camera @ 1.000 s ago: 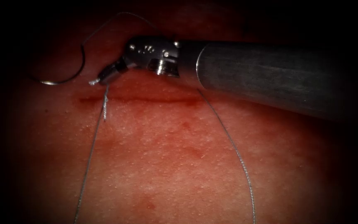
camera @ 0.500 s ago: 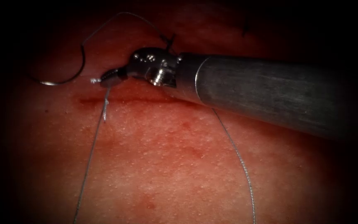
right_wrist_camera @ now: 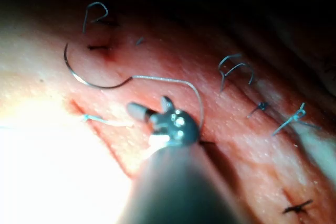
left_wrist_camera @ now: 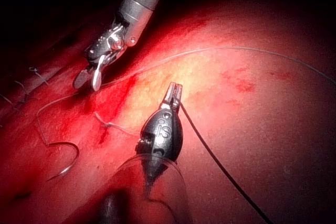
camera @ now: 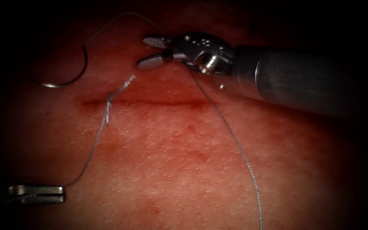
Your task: Wound Closure
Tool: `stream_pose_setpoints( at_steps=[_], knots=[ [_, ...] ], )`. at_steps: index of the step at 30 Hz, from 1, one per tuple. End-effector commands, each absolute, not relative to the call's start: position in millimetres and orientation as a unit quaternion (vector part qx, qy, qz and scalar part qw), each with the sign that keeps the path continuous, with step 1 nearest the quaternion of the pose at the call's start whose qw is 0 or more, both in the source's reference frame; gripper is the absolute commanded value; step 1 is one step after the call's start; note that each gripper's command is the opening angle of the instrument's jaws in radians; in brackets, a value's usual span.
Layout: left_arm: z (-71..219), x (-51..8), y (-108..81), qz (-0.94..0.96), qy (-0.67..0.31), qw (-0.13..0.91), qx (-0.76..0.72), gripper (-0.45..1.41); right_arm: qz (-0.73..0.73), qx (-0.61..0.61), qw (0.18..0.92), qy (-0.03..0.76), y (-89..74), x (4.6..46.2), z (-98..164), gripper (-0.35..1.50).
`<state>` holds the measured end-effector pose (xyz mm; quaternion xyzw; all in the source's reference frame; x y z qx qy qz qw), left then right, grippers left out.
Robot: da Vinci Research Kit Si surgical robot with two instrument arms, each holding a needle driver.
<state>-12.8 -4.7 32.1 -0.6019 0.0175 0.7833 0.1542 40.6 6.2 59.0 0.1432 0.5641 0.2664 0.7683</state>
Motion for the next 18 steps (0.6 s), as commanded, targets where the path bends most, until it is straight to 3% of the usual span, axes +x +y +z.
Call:
stream_pose_setpoints(
  at_steps=[1, 3, 7, 13, 14, 18],
  knots=[
    [33, -13.4, -4.5, 0.783, 0.019, 0.153, -0.602, -0.45, 0.262, 0.142, 0.767, 0.569, 5.9, 41.7, 59, 1.28],
    [32, -13.1, -2.9, 0.788, 0.028, 0.147, -0.597, -0.45, 0.257, 0.146, 0.761, 0.577, 4.5, 42.1, 58, 1.20],
    [32, -13.3, 0.5, 0.782, 0.020, 0.139, -0.607, -0.45, 0.244, 0.117, 0.750, 0.603, 1.1, 43.8, 56, 0.86],
    [33, -14.4, 3.8, 0.757, -0.008, 0.127, -0.641, -0.45, 0.230, 0.095, 0.748, 0.616, -1.8, 46.7, 56, 0.63],
    [33, -14.8, 4.7, 0.747, -0.019, 0.123, -0.653, -0.45, 0.226, 0.083, 0.747, 0.620, -2.0, 47.1, 56, 0.49],
    [34, -15.5, 5.9, 0.735, -0.039, 0.131, -0.664, -0.45, 0.230, 0.068, 0.739, 0.629, -1.9, 47.4, 57, 0.46]
  ],
)
